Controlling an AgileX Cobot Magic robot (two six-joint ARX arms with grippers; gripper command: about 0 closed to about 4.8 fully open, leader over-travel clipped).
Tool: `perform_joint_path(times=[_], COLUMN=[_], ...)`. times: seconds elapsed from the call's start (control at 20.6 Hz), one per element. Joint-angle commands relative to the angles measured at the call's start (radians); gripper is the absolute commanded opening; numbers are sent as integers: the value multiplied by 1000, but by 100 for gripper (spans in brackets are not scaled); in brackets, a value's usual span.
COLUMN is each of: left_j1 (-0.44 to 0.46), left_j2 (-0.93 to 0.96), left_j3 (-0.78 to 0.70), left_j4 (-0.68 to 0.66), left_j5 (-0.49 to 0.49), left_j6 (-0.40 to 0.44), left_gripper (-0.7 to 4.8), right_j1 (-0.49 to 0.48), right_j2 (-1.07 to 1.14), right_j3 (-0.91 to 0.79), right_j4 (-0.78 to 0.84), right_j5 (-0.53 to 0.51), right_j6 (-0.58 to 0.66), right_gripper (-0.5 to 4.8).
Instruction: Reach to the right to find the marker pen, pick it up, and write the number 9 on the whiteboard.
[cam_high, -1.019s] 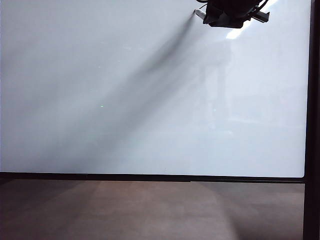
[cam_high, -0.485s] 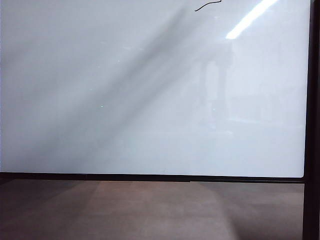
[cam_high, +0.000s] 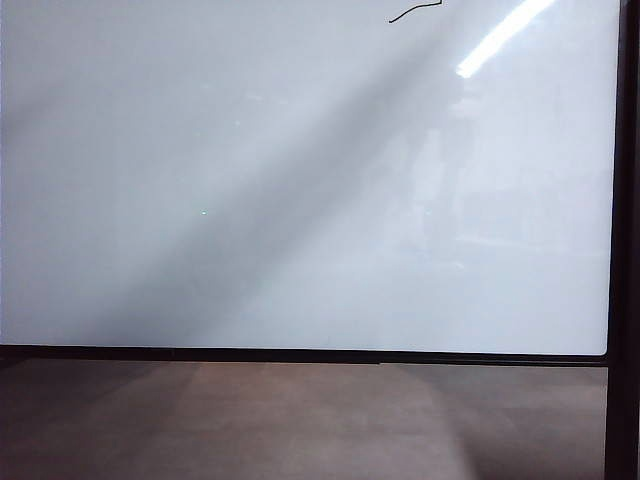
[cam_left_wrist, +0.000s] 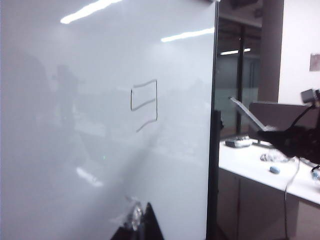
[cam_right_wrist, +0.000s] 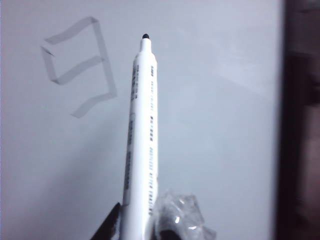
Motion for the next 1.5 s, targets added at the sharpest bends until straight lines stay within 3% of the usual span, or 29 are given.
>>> perform_joint_path(times=[0.05,0.15,0.44,0.58,0.68,0.82,1.16,1.26,1.5], left_j1=[0,0,0,1,1,0,11,68,308], left_j2=[0,0,-2,-2,-2,-6,-33,-92,-293], left_j3=[3,3,3,-7,-10,-10,-29,-78,-297], left_j4=[-130,-199,-142,-156,-174,-186,-186,-184,-187], left_j5=[1,1,-23,-163,-247,-281,-279,-244,-239], left_j6=[2,2,2,2,2,2,2,2,2], left_gripper=[-5,-5,-5,-5,-5,-5,-5,-5,-5], right_j1=[1,1,1,-37,-104,-206,-346,-406,-608], right_j2=[-56,-79,-88,-89,-89,-93,-92,-67,82], right_j3=[-7,-8,-9,-17,-17,-17,-18,-18,-18], right_j4=[-52,-86,-117,-106,-106,-94,-100,-83,51], right_j5=[71,100,121,142,68,-80,-135,-188,-312], right_j6=[-23,-23,-25,-66,-69,-68,-73,-74,-42], right_gripper=[-3,-3,-3,-2,-2,-2,-2,-2,-2])
